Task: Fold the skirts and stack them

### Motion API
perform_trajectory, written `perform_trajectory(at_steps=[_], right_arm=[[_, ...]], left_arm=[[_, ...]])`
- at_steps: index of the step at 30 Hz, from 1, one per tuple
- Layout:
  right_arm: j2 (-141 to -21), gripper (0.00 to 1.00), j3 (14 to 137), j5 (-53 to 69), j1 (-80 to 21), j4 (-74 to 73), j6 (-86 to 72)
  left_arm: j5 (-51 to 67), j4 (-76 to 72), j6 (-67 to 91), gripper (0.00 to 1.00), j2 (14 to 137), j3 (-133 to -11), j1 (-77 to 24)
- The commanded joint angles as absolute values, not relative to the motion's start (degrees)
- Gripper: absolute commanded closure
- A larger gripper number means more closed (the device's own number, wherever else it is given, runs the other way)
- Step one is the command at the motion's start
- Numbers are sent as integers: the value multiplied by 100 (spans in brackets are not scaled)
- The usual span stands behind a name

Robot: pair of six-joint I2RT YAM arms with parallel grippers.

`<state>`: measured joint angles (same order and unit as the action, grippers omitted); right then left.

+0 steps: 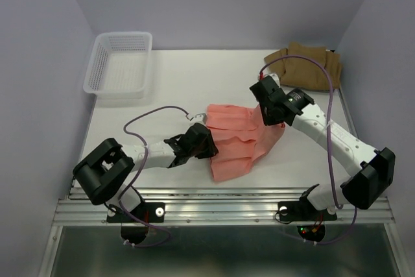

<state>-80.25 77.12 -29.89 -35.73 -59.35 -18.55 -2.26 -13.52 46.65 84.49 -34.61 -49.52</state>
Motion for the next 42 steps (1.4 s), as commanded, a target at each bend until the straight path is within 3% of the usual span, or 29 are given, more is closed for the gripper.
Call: perform_trajectory(at_steps=[1, 19, 42], right_arm=[[-7778, 99, 8016, -2900, -3928, -5845, -1749], [-8955, 99, 8341, -2716, -5378, -5590, -2751], [-10116, 95, 8464, -1855, -5634, -4782, -3410]], left_arm=[[-343, -1512, 4720, 63, 8508, -3718, -5036], [-378, -1600, 4878, 64, 8631, -3762, -5229], [-413, -1661, 5027, 62, 8482, -3604, -5247]])
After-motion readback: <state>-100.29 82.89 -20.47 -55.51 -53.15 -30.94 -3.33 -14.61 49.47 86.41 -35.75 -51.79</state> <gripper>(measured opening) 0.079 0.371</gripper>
